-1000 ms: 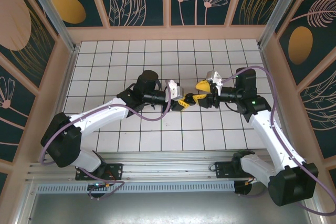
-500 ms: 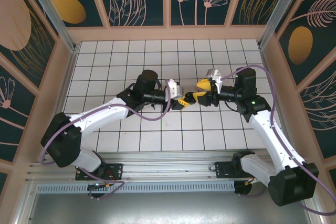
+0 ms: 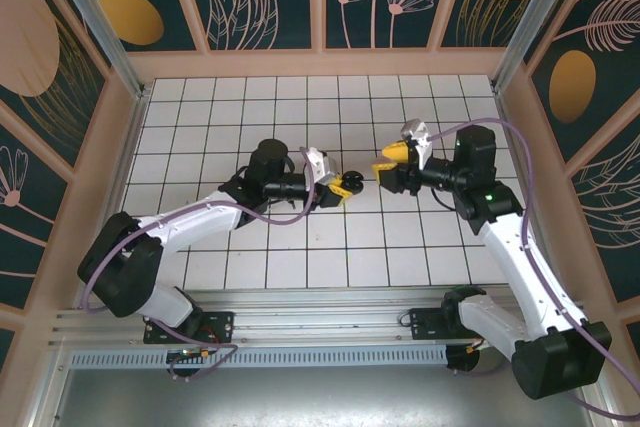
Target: Insert the wireless bluetooth earbuds into the charging case
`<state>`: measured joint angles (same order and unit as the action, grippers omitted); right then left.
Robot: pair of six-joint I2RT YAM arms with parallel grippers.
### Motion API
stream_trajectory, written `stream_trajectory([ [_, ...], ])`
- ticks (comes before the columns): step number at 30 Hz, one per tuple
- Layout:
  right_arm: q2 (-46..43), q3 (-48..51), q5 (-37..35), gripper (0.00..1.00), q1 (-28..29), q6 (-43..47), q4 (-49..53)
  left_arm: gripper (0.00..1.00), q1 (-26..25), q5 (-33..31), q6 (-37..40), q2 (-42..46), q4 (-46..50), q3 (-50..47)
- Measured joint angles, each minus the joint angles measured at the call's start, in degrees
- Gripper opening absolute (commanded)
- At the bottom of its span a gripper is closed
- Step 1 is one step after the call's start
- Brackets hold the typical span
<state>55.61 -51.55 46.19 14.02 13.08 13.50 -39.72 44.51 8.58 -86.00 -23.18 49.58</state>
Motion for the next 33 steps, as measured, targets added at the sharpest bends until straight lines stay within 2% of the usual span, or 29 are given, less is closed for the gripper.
stream_trajectory([
  [8, 4.6, -4.7, -8.5, 0.49, 0.0, -9.2, 5.5, 0.16, 3.6, -1.7, -6.9, 0.5, -7.8, -5.8],
  [13, 10.8, -7.7, -14.7, 0.48, 1.4, -14.3, 10.3, 0.16, 5.7, -3.4, -9.9, 2.3, -10.8, -9.5],
  [21, 20.5, -12.0, -23.5, 0.48, 7.4, -17.7, 15.5, 0.16, 9.2, -4.5, -14.7, 4.6, -15.7, -14.1],
  [33, 34.9, -21.7, -29.9, 0.47, 13.7, -20.2, 19.4, 0.16, 15.3, -3.4, -22.6, 5.7, -24.4, -19.8],
])
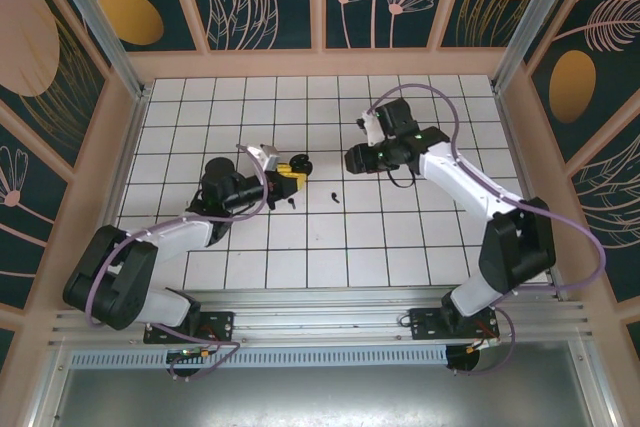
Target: Insert the wireless bluetooth earbuds into the charging case
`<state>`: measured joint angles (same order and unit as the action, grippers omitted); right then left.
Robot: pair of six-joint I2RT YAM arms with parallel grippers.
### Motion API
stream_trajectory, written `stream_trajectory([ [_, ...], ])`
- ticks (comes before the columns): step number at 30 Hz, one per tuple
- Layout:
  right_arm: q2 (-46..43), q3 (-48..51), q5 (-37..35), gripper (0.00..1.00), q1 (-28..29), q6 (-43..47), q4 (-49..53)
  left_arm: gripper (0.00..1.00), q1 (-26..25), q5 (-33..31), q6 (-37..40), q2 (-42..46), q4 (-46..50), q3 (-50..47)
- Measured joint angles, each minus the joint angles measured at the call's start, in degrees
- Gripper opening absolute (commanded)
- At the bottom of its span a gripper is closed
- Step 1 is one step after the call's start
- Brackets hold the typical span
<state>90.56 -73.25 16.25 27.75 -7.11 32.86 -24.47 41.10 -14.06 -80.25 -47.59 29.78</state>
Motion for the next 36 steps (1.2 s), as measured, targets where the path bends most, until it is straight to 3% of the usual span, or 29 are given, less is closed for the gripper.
stream_trajectory([
  [25, 18.8, -15.0, -2.7, 0.46, 4.3, -0.9, 9.1, 0.16, 6.5, 2.4, -7.4, 1.9, -8.5, -6.9],
  [36, 25.9, -20.5, -2.7, 0.42, 5.4, -1.0, 14.1, 0.16, 6.6, 2.4, -8.8, 2.3, -9.7, -7.9],
])
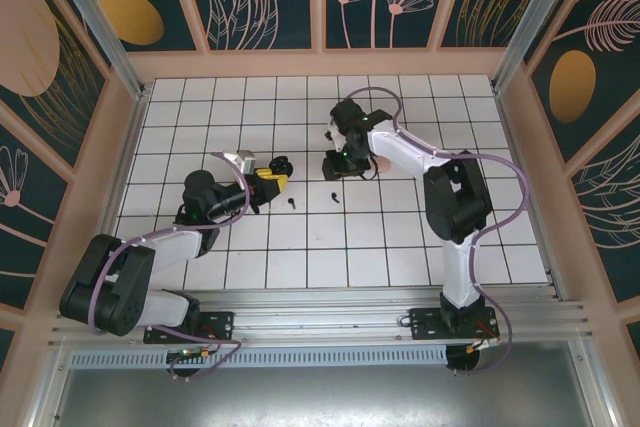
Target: Insert the wireless bluetooth earbuds into the charging case
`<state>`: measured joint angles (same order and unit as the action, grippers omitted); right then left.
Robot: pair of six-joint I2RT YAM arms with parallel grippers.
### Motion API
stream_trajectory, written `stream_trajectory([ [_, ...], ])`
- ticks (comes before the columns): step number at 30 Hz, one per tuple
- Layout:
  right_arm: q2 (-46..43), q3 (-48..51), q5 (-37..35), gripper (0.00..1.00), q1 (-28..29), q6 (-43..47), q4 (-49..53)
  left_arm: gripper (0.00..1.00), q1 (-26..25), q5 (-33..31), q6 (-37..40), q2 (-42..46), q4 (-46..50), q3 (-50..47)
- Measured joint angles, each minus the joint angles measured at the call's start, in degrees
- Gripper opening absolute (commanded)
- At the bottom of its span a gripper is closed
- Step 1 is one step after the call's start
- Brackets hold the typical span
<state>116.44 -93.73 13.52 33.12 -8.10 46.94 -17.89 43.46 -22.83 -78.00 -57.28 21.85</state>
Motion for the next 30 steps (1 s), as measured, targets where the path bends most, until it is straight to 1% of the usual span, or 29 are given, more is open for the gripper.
stream_trajectory([
  [11, 6.8, -4.5, -1.9, 0.36, 2.4, 0.3, 4.0, 0.16, 0.0, -0.4, 0.0, 0.7, 0.0, -1.2],
  [19, 8.8, -4.6, -4.5, 0.35, 3.6, 0.3, 5.9, 0.16, 0.0, -0.4, 0.0, 1.1, 0.0, -1.3],
  [30, 10.3, -5.2, -6.1, 0.29, 3.8, 0.2, 6.1, 0.16, 0.0, -0.4, 0.0, 1.1, 0.0, -1.3],
])
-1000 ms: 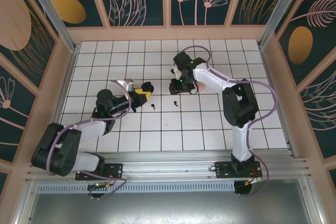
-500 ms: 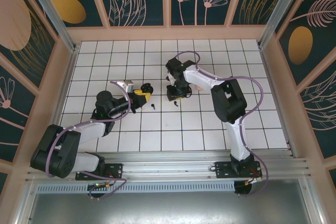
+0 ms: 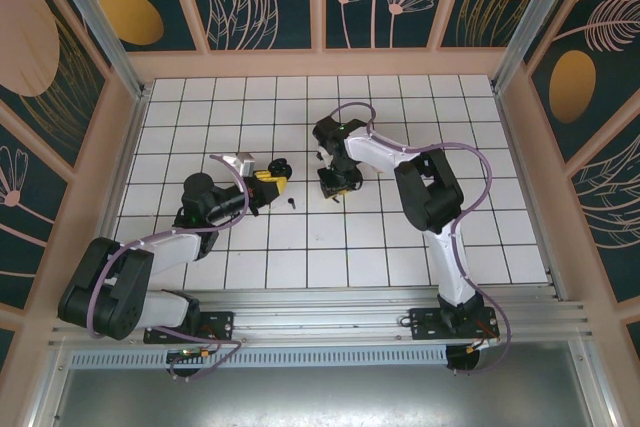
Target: Insert the wireless bluetooth earbuds into the charging case
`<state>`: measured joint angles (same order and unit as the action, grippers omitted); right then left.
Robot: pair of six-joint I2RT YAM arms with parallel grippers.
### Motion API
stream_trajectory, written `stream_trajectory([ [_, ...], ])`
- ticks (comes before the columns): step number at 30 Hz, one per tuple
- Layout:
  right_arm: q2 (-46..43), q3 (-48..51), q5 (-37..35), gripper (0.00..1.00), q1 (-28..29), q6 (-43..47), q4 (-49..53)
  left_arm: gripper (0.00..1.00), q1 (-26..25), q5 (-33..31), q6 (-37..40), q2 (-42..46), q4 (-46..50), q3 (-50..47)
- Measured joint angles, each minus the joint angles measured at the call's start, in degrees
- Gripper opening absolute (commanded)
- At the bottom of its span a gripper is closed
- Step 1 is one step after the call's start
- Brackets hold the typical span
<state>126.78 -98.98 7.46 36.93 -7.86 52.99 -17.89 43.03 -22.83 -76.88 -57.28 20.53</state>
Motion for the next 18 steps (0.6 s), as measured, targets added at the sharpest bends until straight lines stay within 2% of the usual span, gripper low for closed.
stream_trajectory([
  [13, 0.9, -1.3, -0.5, 0.23, 0.1, -0.2, 0.2, 0.16, 0.0, 0.0, 0.0, 0.0, 0.0, 0.0],
  [18, 1.0, -1.3, -0.8, 0.27, 0.2, -0.8, 0.2, 0.16, 0.0, 0.0, 0.0, 0.0, 0.0, 0.0],
])
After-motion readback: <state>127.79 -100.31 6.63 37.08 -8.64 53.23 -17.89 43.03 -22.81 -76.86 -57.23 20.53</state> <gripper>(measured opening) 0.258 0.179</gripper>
